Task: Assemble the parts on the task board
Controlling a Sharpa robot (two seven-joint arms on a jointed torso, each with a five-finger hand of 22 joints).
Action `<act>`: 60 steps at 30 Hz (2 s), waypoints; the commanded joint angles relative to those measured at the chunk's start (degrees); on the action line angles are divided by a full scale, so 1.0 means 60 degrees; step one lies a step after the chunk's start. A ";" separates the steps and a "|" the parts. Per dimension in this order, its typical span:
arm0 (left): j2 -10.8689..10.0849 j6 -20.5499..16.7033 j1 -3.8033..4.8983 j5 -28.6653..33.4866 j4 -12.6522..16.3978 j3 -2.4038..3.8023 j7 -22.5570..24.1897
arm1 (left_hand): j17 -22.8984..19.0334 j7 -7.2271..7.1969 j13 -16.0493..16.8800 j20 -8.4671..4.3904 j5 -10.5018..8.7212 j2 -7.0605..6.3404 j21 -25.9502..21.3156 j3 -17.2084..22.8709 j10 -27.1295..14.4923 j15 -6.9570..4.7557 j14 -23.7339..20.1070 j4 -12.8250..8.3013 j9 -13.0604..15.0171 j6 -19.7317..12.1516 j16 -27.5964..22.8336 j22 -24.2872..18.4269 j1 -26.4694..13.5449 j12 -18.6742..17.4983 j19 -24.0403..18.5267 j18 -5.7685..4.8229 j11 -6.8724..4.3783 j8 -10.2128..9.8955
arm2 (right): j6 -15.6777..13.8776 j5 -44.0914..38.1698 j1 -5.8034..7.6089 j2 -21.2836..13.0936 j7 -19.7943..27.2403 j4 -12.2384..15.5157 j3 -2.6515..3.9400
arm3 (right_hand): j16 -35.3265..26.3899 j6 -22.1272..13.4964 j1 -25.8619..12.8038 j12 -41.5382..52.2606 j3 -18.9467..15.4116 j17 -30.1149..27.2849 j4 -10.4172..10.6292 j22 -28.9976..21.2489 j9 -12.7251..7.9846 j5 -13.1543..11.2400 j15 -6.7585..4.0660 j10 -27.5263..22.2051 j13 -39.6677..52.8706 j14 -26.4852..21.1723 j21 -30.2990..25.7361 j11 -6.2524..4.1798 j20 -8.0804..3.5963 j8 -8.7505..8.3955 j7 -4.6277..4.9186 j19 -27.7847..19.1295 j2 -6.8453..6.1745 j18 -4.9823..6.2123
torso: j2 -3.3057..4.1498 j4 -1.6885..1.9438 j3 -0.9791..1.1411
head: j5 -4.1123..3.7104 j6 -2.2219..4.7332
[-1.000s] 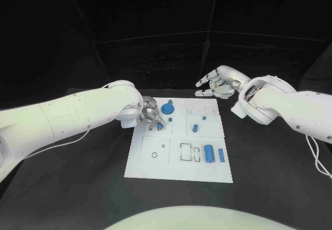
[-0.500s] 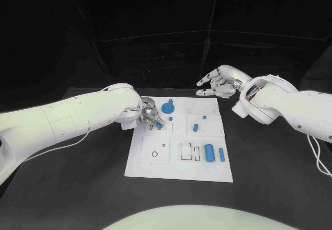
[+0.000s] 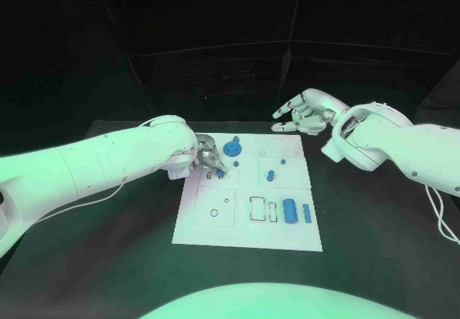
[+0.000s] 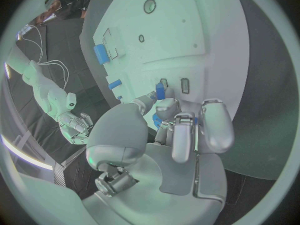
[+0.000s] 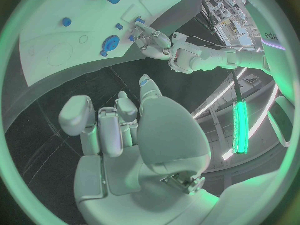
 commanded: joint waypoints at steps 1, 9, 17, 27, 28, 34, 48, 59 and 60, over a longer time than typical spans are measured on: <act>-0.0020 0.0311 -0.0027 -0.0183 0.0015 -0.0019 -0.0133 | 0.2381 -0.0030 -0.0011 0.0013 0.0014 0.0087 -0.0032 0.1468 0.0044 0.0024 0.0959 -0.1423 -0.0002 0.0051 0.0049 0.0001 0.0014 0.0017 0.0043 -0.0086 0.0008 0.0061 | 0.0070 0.0026 0.0022 0.0003 0.0016 -0.0004 0.0006 | -0.0027 0.0024 0.0055 -0.0063 -0.0056 0.0288 -0.0003 -0.0010 0.0015 0.0054 -0.0039 -0.0063 -0.0009 0.0472 -0.0061 0.0002 -0.0009 0.0039 0.0005 -0.0044 0.0078 0.0120 | -0.0002 0.0004 0.0000 | 0.0016 -0.0015; -0.0094 0.0473 -0.0031 -0.0279 0.0063 -0.0019 -0.0157 | 0.2382 -0.0035 -0.0044 0.0010 0.0015 0.0067 -0.0041 0.1493 0.0030 0.0019 0.0959 -0.1431 0.0009 0.0051 0.0049 -0.0012 0.0010 -0.0005 0.0038 -0.0083 0.0002 0.0075 | 0.0090 0.0026 0.0022 0.0006 0.0021 -0.0013 0.0006 | -0.0027 0.0024 0.0055 -0.0063 -0.0056 0.0288 -0.0003 -0.0010 0.0015 0.0054 -0.0039 -0.0063 -0.0009 0.0472 -0.0061 0.0002 -0.0009 0.0039 0.0005 -0.0044 0.0078 0.0120 | -0.0003 0.0005 0.0002 | 0.0012 -0.0038; -0.0129 0.0432 -0.0033 -0.0298 0.0017 -0.0019 -0.0168 | 0.2387 -0.0039 -0.0047 0.0009 0.0015 0.0054 -0.0038 0.1505 0.0030 0.0017 0.0961 -0.1434 0.0016 0.0054 0.0051 -0.0005 0.0006 -0.0007 0.0039 -0.0084 -0.0001 0.0084 | 0.0100 0.0026 0.0021 0.0020 0.0034 -0.0029 0.0006 | -0.0028 0.0026 0.0045 -0.0059 -0.0077 0.0290 0.0011 -0.0009 0.0016 0.0058 -0.0039 -0.0060 -0.0006 0.0474 -0.0062 0.0003 -0.0010 0.0043 0.0005 -0.0040 0.0085 0.0120 | 0.0004 -0.0001 0.0003 | 0.0039 -0.0066; -0.0073 0.0582 -0.0033 -0.0301 0.0036 -0.0018 -0.0183 | 0.2388 -0.0040 -0.0048 0.0008 0.0015 0.0048 -0.0038 0.1510 0.0030 0.0016 0.0961 -0.1434 0.0019 0.0055 0.0052 -0.0004 0.0002 -0.0007 0.0039 -0.0084 -0.0002 0.0089 | 0.0119 0.0026 0.0021 0.0052 0.0048 -0.0054 0.0006 | -0.0028 0.0026 0.0045 -0.0059 -0.0077 0.0290 0.0011 -0.0009 0.0016 0.0058 -0.0039 -0.0060 -0.0006 0.0474 -0.0062 0.0003 -0.0010 0.0043 0.0005 -0.0040 0.0085 0.0120 | 0.0004 0.0002 0.0008 | 0.0037 -0.0081; -0.0062 0.0595 -0.0033 -0.0302 0.0037 -0.0018 -0.0184 | 0.2391 -0.0045 -0.0048 0.0004 0.0016 0.0024 -0.0039 0.1527 0.0033 0.0012 0.0961 -0.1431 0.0032 0.0063 0.0053 -0.0001 -0.0016 -0.0005 0.0039 -0.0084 -0.0006 0.0107 | 0.0121 0.0026 0.0021 0.0056 0.0050 -0.0056 0.0006 | -0.0028 0.0026 0.0045 -0.0059 -0.0077 0.0290 0.0011 -0.0009 0.0016 0.0058 -0.0039 -0.0060 -0.0006 0.0474 -0.0062 0.0003 -0.0010 0.0043 0.0005 -0.0040 0.0085 0.0120 | 0.0004 0.0002 0.0008 | 0.0037 -0.0081; -0.0018 0.0634 -0.0032 -0.0302 0.0006 -0.0018 -0.0188 | 0.2418 -0.0144 -0.0003 -0.0028 -0.0027 -0.0271 -0.0026 0.1224 0.0111 -0.0033 0.0968 -0.1125 0.0142 0.0250 0.0064 0.0043 -0.0474 0.0074 0.0048 -0.0092 -0.0073 0.0294 | 0.0123 0.0026 0.0021 0.0064 0.0055 -0.0062 0.0006 | -0.0028 0.0026 0.0045 -0.0059 -0.0077 0.0290 0.0011 -0.0009 0.0016 0.0058 -0.0039 -0.0060 -0.0006 0.0474 -0.0062 0.0003 -0.0010 0.0043 0.0005 -0.0040 0.0085 0.0120 | -0.0004 0.0003 0.0009 | 0.0026 -0.0096; 0.0160 0.0869 -0.0026 -0.0301 -0.0219 -0.0016 -0.0253 | 0.2446 -0.0271 0.0023 -0.0134 -0.0040 -0.0406 0.0007 0.0119 0.0149 -0.0136 0.0974 -0.0253 0.0331 0.0462 0.0076 0.0143 -0.1262 0.0184 0.0090 -0.0108 -0.0179 0.0615 | 0.0159 0.0026 0.0021 0.0106 0.0048 -0.0084 0.0006 | -0.0001 0.0029 0.0040 -0.0049 -0.0097 0.0331 0.0020 -0.0001 0.0016 0.0058 -0.0040 -0.0055 0.0002 0.0484 -0.0060 0.0003 -0.0011 0.0048 0.0004 -0.0034 0.0086 0.0118 | 0.0002 0.0001 0.0006 | 0.0026 -0.0109; 0.0292 0.0823 -0.0023 -0.0301 -0.0414 -0.0015 -0.0257 | 0.2464 -0.0295 0.0033 -0.0155 -0.0039 -0.0322 0.0030 -0.0217 0.0157 -0.0155 0.0978 0.0035 0.0382 0.0484 0.0084 0.0200 -0.1426 0.0224 0.0109 -0.0118 -0.0199 0.0708 | 0.0161 0.0026 0.0021 0.0123 0.0033 -0.0092 0.0006 | -0.0019 0.0030 0.0037 -0.0067 -0.0105 0.0307 0.0025 -0.0024 0.0016 0.0055 -0.0040 -0.0066 -0.0015 0.0479 -0.0073 0.0003 -0.0011 0.0049 0.0004 -0.0042 0.0088 0.0122 | -0.0001 0.0001 0.0006 | 0.0000 -0.0110; 0.0300 0.0827 -0.0022 -0.0301 -0.0424 -0.0015 -0.0257 | 0.2464 -0.0295 0.0033 -0.0155 -0.0039 -0.0322 0.0030 -0.0217 0.0157 -0.0155 0.0978 0.0035 0.0382 0.0484 0.0084 0.0200 -0.1426 0.0224 0.0109 -0.0118 -0.0199 0.0708 | 0.0163 0.0026 0.0021 0.0124 0.0032 -0.0092 0.0006 | -0.0020 0.0030 0.0037 -0.0068 -0.0106 0.0306 0.0025 -0.0026 0.0016 0.0055 -0.0040 -0.0066 -0.0016 0.0479 -0.0074 0.0003 -0.0011 0.0049 0.0004 -0.0043 0.0087 0.0122 | -0.0002 0.0001 0.0006 | -0.0001 -0.0113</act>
